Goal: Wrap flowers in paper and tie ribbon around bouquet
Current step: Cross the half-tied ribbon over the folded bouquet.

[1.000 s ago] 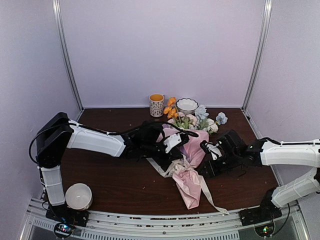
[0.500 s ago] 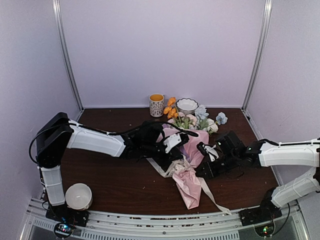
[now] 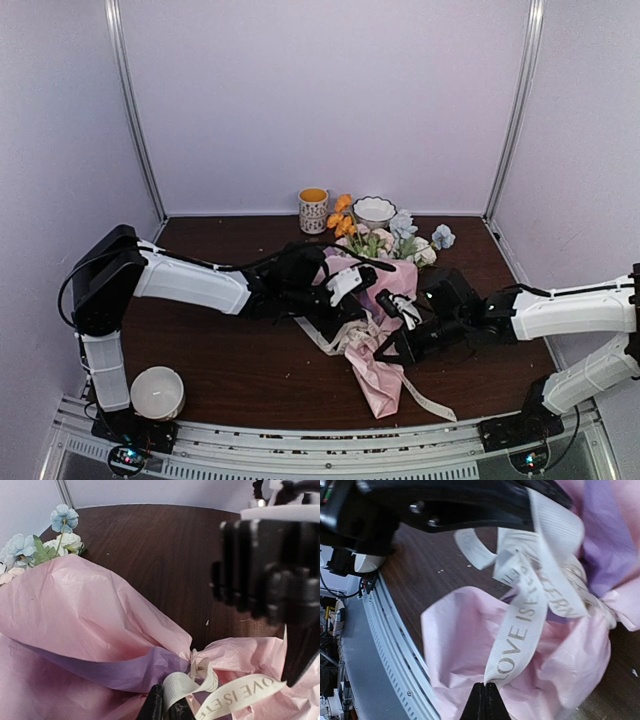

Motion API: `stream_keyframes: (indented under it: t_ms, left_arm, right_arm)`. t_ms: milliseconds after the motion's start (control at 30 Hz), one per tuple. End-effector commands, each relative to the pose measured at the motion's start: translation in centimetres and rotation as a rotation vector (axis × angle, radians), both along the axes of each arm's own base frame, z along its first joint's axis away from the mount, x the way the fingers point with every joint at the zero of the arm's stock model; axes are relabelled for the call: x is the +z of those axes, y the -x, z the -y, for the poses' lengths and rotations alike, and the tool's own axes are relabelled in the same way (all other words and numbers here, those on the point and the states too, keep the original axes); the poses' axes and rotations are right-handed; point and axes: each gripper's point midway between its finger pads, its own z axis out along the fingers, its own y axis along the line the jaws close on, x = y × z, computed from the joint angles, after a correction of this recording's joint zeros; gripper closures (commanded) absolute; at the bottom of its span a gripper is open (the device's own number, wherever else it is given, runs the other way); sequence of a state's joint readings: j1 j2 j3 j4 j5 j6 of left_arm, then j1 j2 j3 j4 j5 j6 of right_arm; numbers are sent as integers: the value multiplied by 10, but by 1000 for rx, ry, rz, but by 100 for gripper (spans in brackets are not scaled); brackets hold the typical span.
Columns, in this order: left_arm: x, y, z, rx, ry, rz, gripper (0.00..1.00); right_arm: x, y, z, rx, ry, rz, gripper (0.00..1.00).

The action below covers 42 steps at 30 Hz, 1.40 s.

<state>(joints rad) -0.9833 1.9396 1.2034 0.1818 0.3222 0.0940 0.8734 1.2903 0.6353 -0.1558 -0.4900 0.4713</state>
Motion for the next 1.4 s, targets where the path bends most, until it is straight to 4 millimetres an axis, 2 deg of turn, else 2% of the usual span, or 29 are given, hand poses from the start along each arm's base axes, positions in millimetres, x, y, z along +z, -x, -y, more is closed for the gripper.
stream_keyframes:
  t_ms: [0,100,200,467,567,667,933,1100,1167,1300,1367]
  left_arm:
    - [27,3,3,-9,86,9,90]
    - [28,4,4,-17,91,4,90]
    - [28,5,3,-19,92,0,91]
    - [30,11,2,-38,108,-11,88]
    - [25,13,0,-45,99,-16,86]
    - [18,13,-3,-46,71,-9,83]
    - [6,5,-9,-33,0,74,63]
    - [3,0,-4,-28,-22,123,57]
    - [-1,-1,-3,-26,-35,142,57]
    - [-2,-8,-3,1,-44,172,71]
    - [-2,-7,-1,-9,-36,178,74]
  right_arm:
    - [33,-21,-27,-62,-137,47,100]
    - [30,-35,-31,-130,-142,49,100]
    - [20,-50,-26,-225,-102,47,100]
    - [13,-79,-19,-381,-62,65,100]
    - [16,-83,-22,-380,-87,71,100]
    - [14,-87,-17,-405,-68,72,100]
    - [21,-89,-18,-402,-82,85,100]
    - [25,-93,-17,-420,-89,94,100]
    - [27,-94,-16,-425,-88,104,100]
    - [27,-94,-16,-416,-81,111,100]
    - [26,-93,-17,-409,-77,111,100]
